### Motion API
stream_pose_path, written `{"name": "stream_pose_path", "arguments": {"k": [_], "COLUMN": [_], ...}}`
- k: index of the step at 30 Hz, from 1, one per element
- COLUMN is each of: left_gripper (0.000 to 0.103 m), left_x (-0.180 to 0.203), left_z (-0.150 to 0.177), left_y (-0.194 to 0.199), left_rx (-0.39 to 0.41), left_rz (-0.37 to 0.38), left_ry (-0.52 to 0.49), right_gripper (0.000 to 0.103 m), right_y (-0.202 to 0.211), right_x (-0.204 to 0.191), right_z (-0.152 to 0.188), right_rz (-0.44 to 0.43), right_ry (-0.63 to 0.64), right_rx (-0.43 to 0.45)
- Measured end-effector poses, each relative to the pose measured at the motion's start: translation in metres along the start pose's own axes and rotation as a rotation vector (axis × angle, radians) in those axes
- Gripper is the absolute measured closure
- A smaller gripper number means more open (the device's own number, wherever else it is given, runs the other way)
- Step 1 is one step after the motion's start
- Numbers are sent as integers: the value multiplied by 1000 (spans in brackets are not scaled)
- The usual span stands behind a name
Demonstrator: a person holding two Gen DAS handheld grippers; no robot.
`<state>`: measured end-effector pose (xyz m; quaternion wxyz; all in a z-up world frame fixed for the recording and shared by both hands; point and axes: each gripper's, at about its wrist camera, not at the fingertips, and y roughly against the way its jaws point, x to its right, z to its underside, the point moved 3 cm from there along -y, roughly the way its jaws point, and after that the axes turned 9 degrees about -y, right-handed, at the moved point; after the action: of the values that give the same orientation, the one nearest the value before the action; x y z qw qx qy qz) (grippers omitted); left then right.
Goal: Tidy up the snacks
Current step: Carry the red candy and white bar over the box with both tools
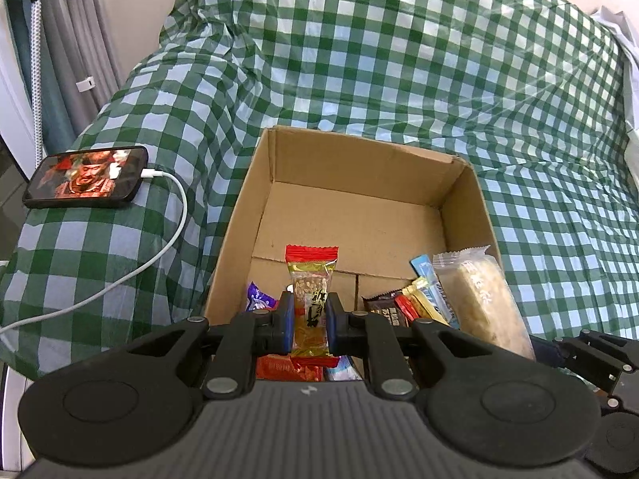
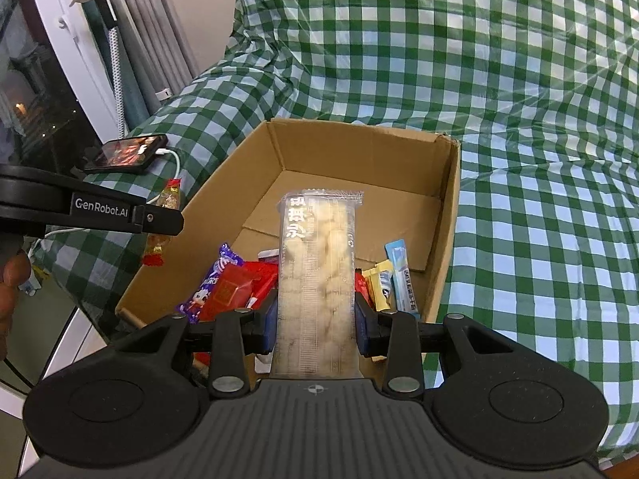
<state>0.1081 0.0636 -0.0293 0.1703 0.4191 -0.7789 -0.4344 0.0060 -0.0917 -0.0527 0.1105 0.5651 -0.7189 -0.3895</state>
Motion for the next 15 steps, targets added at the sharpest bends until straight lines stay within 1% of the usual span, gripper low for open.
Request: {"name": "stream_pose_path", "arguments": {"k": [15], "left_gripper": [86], "left_x": [-7], "left_z": [-16], "left_y": [-53], "left_rx": [-60], "left_rz": [-10], "left_ry": [-6], "right_gripper": [65], "right_y": [-47], "right_x": [8], "right_z": [-15], "right_rz": [16], "right_ry": [-37], "right_rx": [-44]}}
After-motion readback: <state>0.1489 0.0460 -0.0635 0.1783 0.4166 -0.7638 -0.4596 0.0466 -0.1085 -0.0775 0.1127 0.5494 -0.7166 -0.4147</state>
